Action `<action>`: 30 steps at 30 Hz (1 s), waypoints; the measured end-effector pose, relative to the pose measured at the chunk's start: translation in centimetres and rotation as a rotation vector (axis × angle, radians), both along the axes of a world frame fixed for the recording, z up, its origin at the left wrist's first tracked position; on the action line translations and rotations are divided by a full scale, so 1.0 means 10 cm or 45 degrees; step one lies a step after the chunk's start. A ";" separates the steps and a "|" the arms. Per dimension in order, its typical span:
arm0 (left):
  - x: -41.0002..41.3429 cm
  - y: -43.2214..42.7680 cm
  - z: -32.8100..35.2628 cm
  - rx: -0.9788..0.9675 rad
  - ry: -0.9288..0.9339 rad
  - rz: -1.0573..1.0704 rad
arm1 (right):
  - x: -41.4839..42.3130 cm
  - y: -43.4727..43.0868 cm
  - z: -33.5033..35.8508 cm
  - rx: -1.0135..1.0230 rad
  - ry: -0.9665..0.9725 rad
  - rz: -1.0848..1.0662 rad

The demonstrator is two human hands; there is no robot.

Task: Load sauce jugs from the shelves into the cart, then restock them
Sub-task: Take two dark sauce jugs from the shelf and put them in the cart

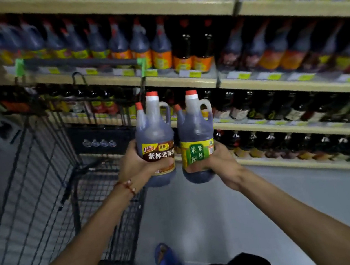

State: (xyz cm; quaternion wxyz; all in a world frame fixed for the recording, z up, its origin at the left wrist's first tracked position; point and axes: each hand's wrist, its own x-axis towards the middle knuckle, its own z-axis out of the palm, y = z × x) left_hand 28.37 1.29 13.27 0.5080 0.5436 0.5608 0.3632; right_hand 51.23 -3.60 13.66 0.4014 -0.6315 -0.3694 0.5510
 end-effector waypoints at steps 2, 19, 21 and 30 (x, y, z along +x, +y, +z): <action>0.37 -0.10 0.04 0.008 0.026 -0.093 | 0.37 -0.25 0.02 0.018 0.011 -0.079; 3.96 -1.60 0.16 0.068 -0.068 -0.796 | 3.37 -2.72 0.16 0.159 -0.043 -0.602; 4.31 -1.71 0.19 0.067 -0.076 -0.855 | 3.62 -2.91 0.19 0.161 -0.044 -0.676; 5.94 -1.84 0.27 0.072 -0.130 -0.995 | 4.80 -3.32 0.16 0.172 -0.027 -0.948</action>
